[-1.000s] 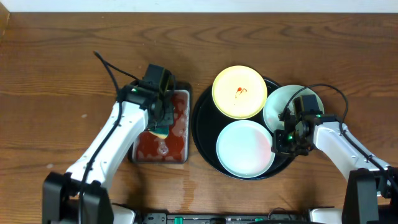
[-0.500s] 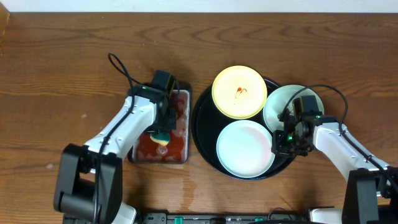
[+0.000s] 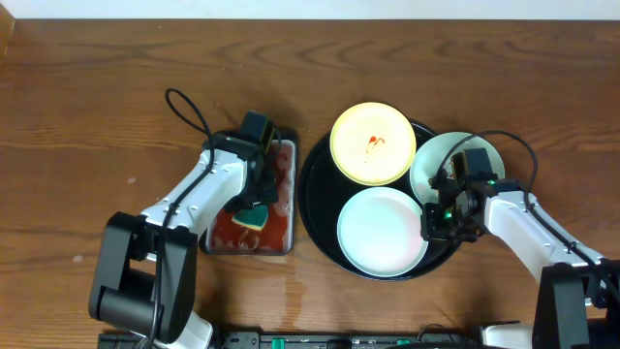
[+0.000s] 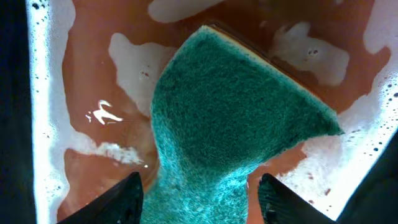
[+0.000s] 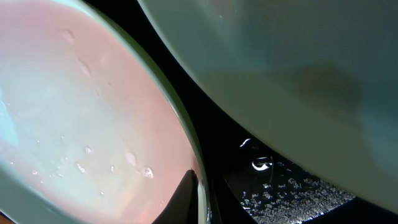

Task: Clean dirty plates on tray and stack at the side
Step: 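Rinse the sponge in the soapy water with the left gripper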

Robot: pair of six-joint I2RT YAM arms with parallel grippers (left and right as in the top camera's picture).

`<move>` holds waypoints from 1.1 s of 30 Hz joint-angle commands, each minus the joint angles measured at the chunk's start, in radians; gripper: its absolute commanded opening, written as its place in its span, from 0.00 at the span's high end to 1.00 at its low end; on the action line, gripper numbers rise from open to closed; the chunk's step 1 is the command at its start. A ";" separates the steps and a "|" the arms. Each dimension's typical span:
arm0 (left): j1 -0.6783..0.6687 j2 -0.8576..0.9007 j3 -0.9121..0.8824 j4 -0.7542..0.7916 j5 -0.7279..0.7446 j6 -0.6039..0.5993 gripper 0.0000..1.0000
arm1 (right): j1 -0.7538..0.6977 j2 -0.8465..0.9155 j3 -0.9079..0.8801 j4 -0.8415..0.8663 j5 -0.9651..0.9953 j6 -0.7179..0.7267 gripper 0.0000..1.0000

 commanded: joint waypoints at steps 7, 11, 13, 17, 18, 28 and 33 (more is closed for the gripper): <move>0.004 0.008 -0.012 -0.046 -0.004 -0.024 0.39 | 0.010 0.007 -0.007 0.002 0.000 -0.007 0.95; 0.004 0.008 -0.012 -0.079 0.000 -0.024 0.39 | 0.010 0.007 -0.007 0.002 0.000 -0.008 0.95; 0.004 0.008 -0.016 -0.082 0.032 -0.025 0.39 | 0.010 0.007 -0.007 0.002 0.000 -0.008 0.95; 0.001 0.008 -0.040 -0.076 0.071 -0.025 0.41 | 0.010 0.007 -0.007 0.002 0.000 -0.008 0.95; 0.000 0.008 -0.052 -0.069 0.071 -0.025 0.41 | 0.010 0.007 -0.007 0.002 0.000 -0.008 0.96; -0.002 0.008 -0.192 0.058 0.071 -0.032 0.80 | 0.010 0.007 -0.007 -0.002 0.000 -0.008 0.97; -0.002 0.007 -0.189 0.061 0.071 -0.032 0.93 | 0.010 0.007 -0.007 -0.006 0.000 -0.008 0.98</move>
